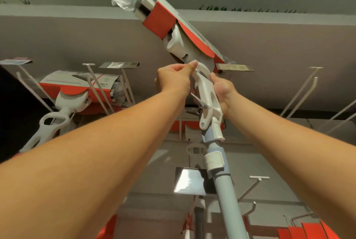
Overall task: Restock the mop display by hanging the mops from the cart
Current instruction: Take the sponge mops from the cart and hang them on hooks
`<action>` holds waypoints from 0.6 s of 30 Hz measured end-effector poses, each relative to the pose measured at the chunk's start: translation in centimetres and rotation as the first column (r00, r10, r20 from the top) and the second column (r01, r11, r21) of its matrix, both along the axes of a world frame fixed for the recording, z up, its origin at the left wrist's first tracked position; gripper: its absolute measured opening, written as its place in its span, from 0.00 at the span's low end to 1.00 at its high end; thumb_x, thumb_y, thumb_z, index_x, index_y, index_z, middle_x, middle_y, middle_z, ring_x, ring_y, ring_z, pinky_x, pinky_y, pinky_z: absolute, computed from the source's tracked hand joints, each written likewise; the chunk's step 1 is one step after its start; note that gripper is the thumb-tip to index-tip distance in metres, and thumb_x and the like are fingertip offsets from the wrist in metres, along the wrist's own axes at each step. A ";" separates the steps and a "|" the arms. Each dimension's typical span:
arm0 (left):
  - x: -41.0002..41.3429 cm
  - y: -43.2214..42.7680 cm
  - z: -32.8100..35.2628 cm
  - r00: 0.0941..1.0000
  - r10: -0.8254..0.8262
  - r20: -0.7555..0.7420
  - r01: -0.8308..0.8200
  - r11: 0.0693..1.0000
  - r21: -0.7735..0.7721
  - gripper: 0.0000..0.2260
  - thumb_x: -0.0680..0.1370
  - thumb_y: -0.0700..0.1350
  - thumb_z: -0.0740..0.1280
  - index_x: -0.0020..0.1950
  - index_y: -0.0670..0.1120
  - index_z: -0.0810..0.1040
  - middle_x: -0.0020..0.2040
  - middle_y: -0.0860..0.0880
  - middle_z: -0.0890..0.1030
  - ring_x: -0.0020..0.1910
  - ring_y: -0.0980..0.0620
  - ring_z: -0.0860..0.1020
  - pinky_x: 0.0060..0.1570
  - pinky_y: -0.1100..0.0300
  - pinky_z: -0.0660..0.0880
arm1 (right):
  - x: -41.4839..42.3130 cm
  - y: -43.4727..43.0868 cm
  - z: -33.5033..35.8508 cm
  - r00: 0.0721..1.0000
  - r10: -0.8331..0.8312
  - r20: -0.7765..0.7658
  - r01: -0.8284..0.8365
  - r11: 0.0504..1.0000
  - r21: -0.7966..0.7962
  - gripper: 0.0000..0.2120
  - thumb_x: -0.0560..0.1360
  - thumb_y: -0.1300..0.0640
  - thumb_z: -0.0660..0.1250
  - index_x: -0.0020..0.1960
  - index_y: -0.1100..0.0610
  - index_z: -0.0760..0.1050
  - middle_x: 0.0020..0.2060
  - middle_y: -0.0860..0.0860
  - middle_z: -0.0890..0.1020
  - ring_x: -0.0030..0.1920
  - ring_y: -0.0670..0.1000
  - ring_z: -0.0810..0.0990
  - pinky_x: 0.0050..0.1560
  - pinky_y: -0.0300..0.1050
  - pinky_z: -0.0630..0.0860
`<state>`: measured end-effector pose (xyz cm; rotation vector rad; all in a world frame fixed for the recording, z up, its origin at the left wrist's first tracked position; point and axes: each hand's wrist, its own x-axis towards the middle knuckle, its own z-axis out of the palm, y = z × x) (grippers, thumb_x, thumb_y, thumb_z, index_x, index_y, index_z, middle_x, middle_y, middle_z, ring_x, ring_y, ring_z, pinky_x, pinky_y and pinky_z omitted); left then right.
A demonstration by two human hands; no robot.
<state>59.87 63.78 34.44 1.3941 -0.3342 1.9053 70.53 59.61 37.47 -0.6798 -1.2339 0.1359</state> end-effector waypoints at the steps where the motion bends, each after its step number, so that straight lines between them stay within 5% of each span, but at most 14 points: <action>1: 0.3 0.2 0.0 1.000 -0.002 -0.011 0.002 1.000 -0.005 0.08 0.71 0.50 0.75 0.36 0.47 0.82 0.38 0.46 0.84 0.40 0.45 0.83 0.43 0.47 0.82 | 0.5 0.2 0.1 1.000 -0.001 0.000 0.001 1.000 -0.007 0.23 0.82 0.46 0.51 0.66 0.61 0.72 0.52 0.59 0.78 0.40 0.56 0.79 0.41 0.49 0.77; 4: 1.1 0.3 0.0 0.999 0.014 -0.032 -0.014 1.000 -0.001 0.08 0.72 0.50 0.75 0.40 0.47 0.82 0.40 0.46 0.83 0.40 0.47 0.83 0.38 0.54 0.82 | 1.7 0.6 0.3 1.000 0.001 -0.002 -0.001 1.000 -0.001 0.24 0.82 0.46 0.53 0.66 0.62 0.72 0.52 0.59 0.78 0.41 0.56 0.79 0.41 0.50 0.77; 12: 2.9 -0.8 1.5 0.999 0.053 -0.002 -0.053 0.998 0.021 0.12 0.70 0.53 0.76 0.30 0.52 0.78 0.37 0.50 0.83 0.39 0.48 0.82 0.45 0.52 0.82 | 4.3 0.5 2.1 0.997 0.071 -0.009 -0.071 0.997 0.038 0.24 0.83 0.46 0.51 0.67 0.62 0.71 0.44 0.56 0.79 0.40 0.54 0.78 0.39 0.48 0.75; 18: 4.0 0.7 2.1 0.999 0.034 -0.033 -0.034 0.999 0.006 0.09 0.72 0.53 0.74 0.41 0.49 0.82 0.42 0.48 0.84 0.42 0.47 0.83 0.45 0.51 0.82 | 4.8 1.0 2.7 0.997 -0.079 -0.026 0.080 0.996 0.042 0.22 0.82 0.46 0.54 0.68 0.59 0.71 0.52 0.57 0.79 0.41 0.54 0.80 0.38 0.47 0.76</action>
